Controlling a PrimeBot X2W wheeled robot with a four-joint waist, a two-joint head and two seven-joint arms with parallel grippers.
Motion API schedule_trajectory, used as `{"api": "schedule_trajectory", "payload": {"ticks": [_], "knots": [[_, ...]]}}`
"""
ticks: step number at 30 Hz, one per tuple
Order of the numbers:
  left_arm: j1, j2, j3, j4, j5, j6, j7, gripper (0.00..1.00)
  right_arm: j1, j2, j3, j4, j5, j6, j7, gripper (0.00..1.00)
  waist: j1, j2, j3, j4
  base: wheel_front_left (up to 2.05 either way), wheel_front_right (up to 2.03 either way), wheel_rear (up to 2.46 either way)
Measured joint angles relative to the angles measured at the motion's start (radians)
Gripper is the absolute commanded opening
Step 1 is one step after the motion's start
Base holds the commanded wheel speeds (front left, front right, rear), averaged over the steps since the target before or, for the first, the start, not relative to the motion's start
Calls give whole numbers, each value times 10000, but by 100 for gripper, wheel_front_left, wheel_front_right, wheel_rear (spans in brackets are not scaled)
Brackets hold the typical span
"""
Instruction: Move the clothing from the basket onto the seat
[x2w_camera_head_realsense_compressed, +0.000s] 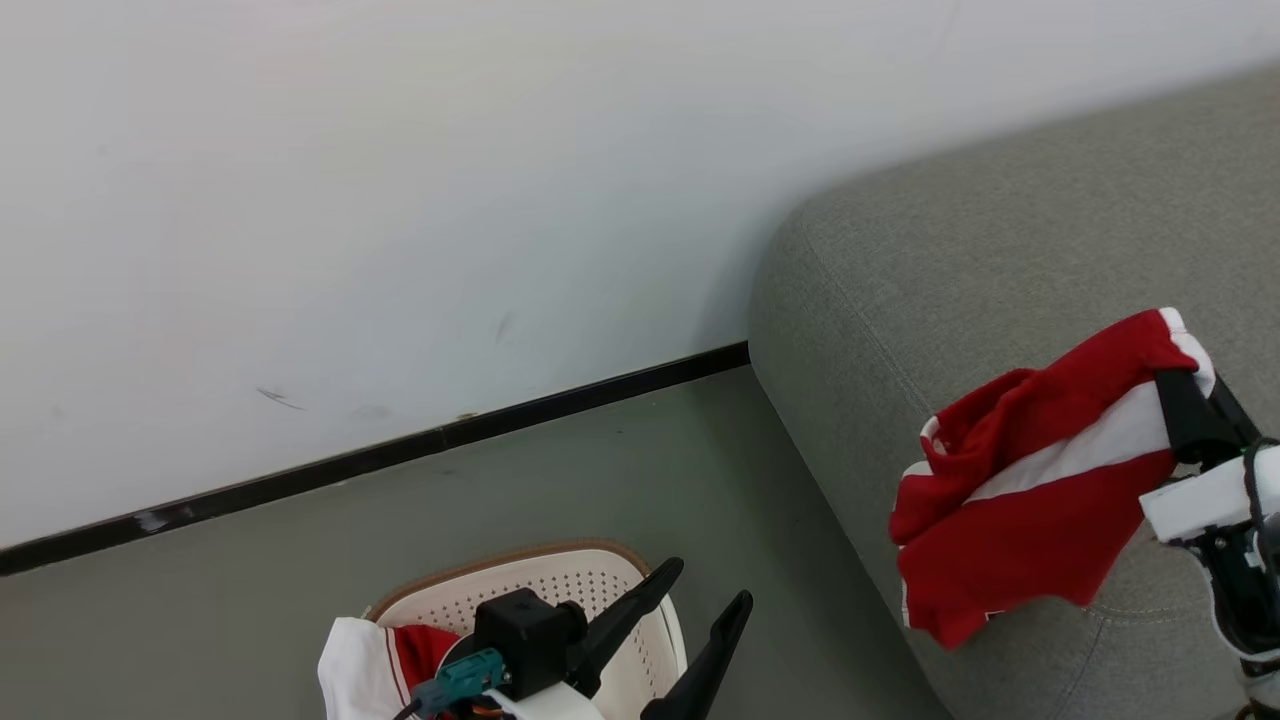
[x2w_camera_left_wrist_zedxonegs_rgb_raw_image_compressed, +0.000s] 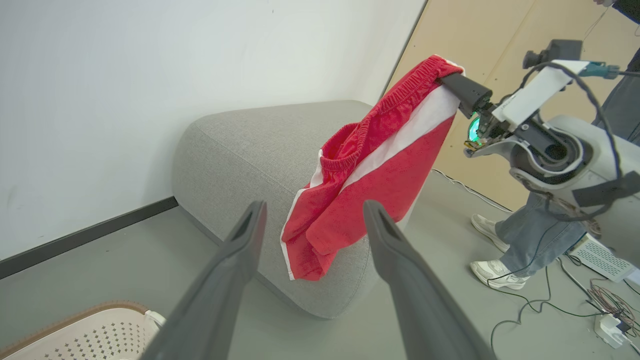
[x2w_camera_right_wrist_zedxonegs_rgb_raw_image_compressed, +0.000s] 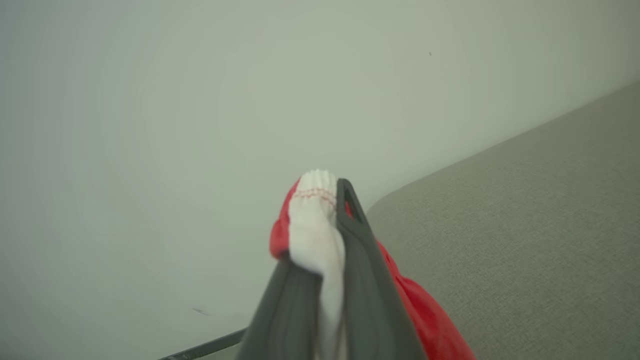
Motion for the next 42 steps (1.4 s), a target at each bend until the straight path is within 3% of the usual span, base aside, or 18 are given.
{"api": "schedule_trajectory", "payload": {"ticks": [10,16,30,42], "knots": [[7,46,-77,-140,86,96,75,100,-2001,-255,-1189,1072,685,0,1093,0,0,0,331,189,0,0,0],[8,79,-77,-249,138,190,153,100,-3068,-203,-2441,2299,1060,-2,1501,0,0,0,622,360,0,0,0],[-144,165,-127,-420,249,167,330,100,-5354,-1133,-5037,4631,322,-2,1618,0,0,0,1300,862,0,0,0],[-398,157,-253,-337,249,12,422,100,-7032,-1751,-5835,6046,-702,-2,1808,0,0,0,1593,1250,0,0,0]]}}
